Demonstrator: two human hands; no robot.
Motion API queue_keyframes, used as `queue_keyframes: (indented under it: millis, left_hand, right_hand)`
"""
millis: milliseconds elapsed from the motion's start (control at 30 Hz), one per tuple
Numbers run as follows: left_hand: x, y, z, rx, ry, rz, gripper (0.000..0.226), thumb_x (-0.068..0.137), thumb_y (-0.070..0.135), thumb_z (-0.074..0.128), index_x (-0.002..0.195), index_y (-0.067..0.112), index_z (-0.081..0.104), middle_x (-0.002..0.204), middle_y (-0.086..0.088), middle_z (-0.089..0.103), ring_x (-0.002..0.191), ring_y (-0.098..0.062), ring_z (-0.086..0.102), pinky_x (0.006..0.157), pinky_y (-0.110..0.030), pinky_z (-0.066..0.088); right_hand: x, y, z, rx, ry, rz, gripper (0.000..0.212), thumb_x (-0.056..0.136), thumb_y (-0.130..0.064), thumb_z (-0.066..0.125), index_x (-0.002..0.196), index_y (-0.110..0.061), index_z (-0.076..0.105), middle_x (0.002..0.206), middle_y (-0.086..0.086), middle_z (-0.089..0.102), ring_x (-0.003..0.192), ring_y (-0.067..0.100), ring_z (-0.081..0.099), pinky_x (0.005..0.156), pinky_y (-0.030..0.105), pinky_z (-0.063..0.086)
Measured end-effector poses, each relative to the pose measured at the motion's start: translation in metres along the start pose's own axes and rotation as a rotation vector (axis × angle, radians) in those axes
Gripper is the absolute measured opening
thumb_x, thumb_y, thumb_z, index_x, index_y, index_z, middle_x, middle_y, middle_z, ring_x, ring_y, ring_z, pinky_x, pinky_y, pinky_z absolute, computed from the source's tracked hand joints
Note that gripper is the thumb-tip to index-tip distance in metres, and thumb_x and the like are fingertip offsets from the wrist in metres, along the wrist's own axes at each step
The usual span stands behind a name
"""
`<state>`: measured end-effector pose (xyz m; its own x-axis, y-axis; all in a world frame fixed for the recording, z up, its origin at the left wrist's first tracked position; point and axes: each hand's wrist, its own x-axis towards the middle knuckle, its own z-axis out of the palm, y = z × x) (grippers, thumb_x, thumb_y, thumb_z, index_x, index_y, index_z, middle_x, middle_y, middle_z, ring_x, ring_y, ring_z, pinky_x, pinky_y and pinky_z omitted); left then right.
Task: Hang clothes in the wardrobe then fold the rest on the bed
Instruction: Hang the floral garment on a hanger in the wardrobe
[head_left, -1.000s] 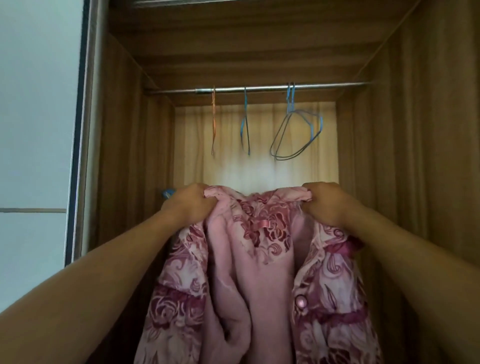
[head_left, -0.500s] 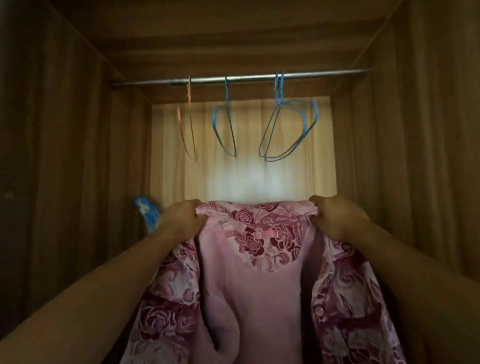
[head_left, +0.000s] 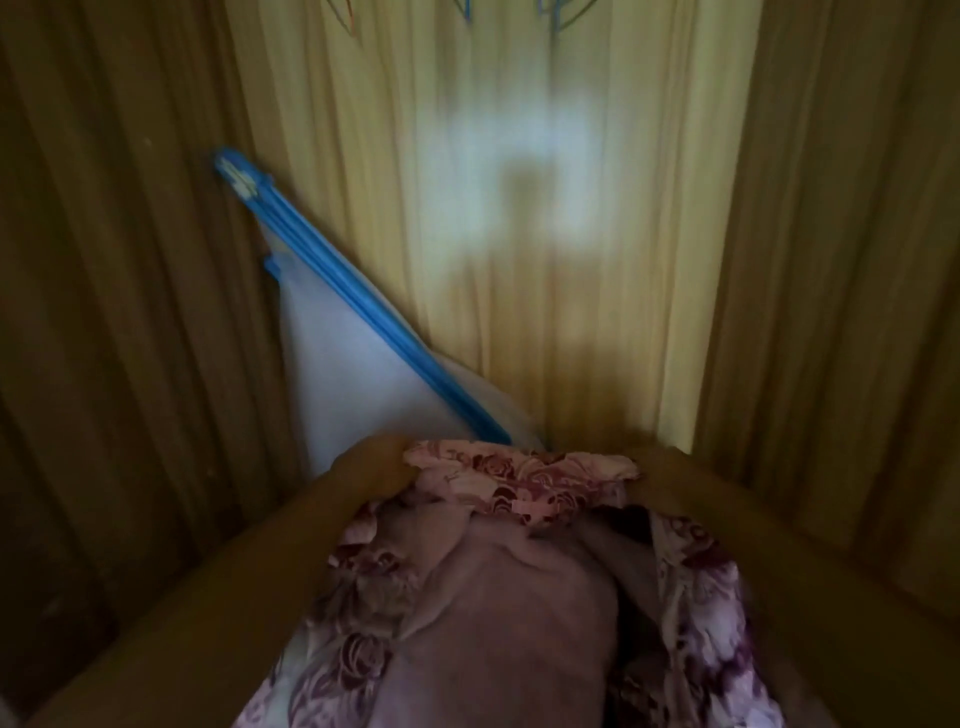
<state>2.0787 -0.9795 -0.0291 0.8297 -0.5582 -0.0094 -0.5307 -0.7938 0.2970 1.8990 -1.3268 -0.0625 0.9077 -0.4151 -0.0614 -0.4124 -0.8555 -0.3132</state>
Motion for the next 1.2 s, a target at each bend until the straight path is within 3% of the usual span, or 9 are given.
queue_keyframes:
  millis: [200,267,367,467,533,633,800,967,1200]
  left_hand:
    - [0.003,-0.012,0.018,0.084,-0.040,0.001,0.100,0.063,0.083,0.029,0.149,0.033,0.045,0.152,-0.005,0.048,0.135,-0.032,0.048,0.112,-0.046,0.040]
    - [0.000,-0.008,0.015,0.147,-0.093,0.020,0.103,0.061,0.087,0.034,0.150,0.035,0.042,0.152,-0.004,0.048,0.135,-0.031,0.048,0.112,-0.046,0.038]
    - [-0.005,0.003,-0.002,0.096,-0.137,0.031,0.105,0.064,0.089,0.055,0.152,0.034,0.040,0.155,-0.003,0.044,0.136,-0.027,0.046,0.114,-0.042,0.036]
    - [-0.012,0.025,-0.031,-0.004,-0.037,-0.017,0.125,0.052,0.098,0.044,0.157,0.033,0.026,0.162,-0.002,0.032,0.143,-0.027,0.037,0.119,-0.048,0.026]
    - [-0.018,0.044,-0.055,-0.089,0.040,-0.001,0.112,0.064,0.092,0.047,0.158,0.034,0.025,0.161,0.000,0.033,0.142,-0.024,0.038,0.119,-0.048,0.026]
    - [-0.030,0.072,-0.098,-0.169,0.082,0.114,0.088,0.081,0.072,0.058,0.154,0.029,0.035,0.151,-0.003,0.047,0.130,-0.019,0.050,0.105,-0.028,0.041]
    - [-0.062,0.121,-0.171,-0.160,0.175,0.249,0.070,0.091,0.057,0.062,0.152,0.032,0.038,0.127,0.003,0.061,0.109,-0.013,0.059,0.085,-0.019,0.043]
    - [-0.094,0.162,-0.229,-0.104,0.304,0.368,0.062,0.094,0.057,0.057,0.149,0.031,0.042,0.128,0.007,0.061,0.111,-0.010,0.056,0.088,-0.020,0.038]
    - [-0.129,0.193,-0.293,-0.072,0.447,0.419,0.062,0.095,0.055,0.056,0.148,0.026,0.044,0.122,0.006,0.064,0.111,-0.013,0.058,0.092,-0.023,0.040]
  right_hand:
    - [-0.001,0.005,0.043,0.073,0.047,0.010,0.059,0.094,-0.046,0.065,0.146,-0.023,0.051,0.145,0.006,0.055,0.133,0.030,0.051,0.107,0.037,0.039]
    - [-0.005,0.000,0.047,0.097,0.070,0.007,0.058,0.094,-0.045,0.065,0.145,-0.021,0.051,0.146,0.008,0.054,0.134,0.031,0.050,0.107,0.038,0.039]
    - [-0.014,-0.015,0.028,0.220,0.106,-0.070,0.049,0.085,-0.044,0.078,0.128,-0.025,0.065,0.128,0.004,0.067,0.117,0.025,0.063,0.095,0.033,0.048]
    - [-0.025,-0.041,-0.015,0.368,0.158,-0.152,0.012,0.086,-0.043,0.076,0.093,-0.044,0.066,0.105,-0.016,0.070,0.096,0.006,0.066,0.073,0.016,0.048]
    - [-0.031,-0.061,-0.051,0.400,0.215,-0.187,0.007,0.088,-0.043,0.066,0.095,-0.043,0.064,0.110,-0.016,0.066,0.093,0.001,0.061,0.068,0.010,0.039]
    - [-0.046,-0.091,-0.111,0.385,0.299,-0.255,0.032,0.091,-0.051,0.064,0.120,-0.038,0.058,0.111,-0.013,0.057,0.095,0.006,0.057,0.069,0.018,0.040]
    - [-0.089,-0.129,-0.202,0.325,0.485,-0.344,0.031,0.088,-0.062,0.063,0.105,-0.035,0.064,0.095,-0.019,0.060,0.086,0.001,0.057,0.065,0.022,0.040]
    - [-0.127,-0.154,-0.264,0.354,0.662,-0.354,0.032,0.083,-0.066,0.062,0.094,-0.036,0.067,0.089,-0.012,0.069,0.079,0.006,0.064,0.063,0.026,0.041]
    - [-0.170,-0.207,-0.320,0.256,0.784,-0.425,0.044,0.085,-0.069,0.058,0.109,-0.032,0.064,0.097,-0.009,0.067,0.072,0.008,0.060,0.064,0.027,0.043]
